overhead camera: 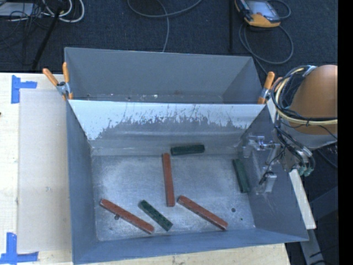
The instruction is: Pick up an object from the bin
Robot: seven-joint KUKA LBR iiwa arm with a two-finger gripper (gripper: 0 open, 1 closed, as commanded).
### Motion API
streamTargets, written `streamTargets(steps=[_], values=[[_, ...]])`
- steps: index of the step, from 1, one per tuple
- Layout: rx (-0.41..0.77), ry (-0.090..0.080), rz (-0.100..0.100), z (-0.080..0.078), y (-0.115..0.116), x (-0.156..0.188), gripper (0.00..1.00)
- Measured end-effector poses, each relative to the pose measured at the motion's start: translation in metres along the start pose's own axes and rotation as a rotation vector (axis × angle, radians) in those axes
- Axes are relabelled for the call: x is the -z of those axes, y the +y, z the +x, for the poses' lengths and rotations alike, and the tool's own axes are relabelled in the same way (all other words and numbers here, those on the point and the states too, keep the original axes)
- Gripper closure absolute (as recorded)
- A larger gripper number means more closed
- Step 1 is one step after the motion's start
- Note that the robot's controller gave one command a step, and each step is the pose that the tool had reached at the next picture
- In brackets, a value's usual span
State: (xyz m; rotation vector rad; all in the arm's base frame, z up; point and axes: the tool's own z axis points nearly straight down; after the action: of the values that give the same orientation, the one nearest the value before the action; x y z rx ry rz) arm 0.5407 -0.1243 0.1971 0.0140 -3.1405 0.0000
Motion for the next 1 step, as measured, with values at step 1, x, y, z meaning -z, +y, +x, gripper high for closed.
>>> streamTargets(steps=[1], values=[[0.007,0.011,-0.005,0.0444,0.0728,-0.1021,0.00]])
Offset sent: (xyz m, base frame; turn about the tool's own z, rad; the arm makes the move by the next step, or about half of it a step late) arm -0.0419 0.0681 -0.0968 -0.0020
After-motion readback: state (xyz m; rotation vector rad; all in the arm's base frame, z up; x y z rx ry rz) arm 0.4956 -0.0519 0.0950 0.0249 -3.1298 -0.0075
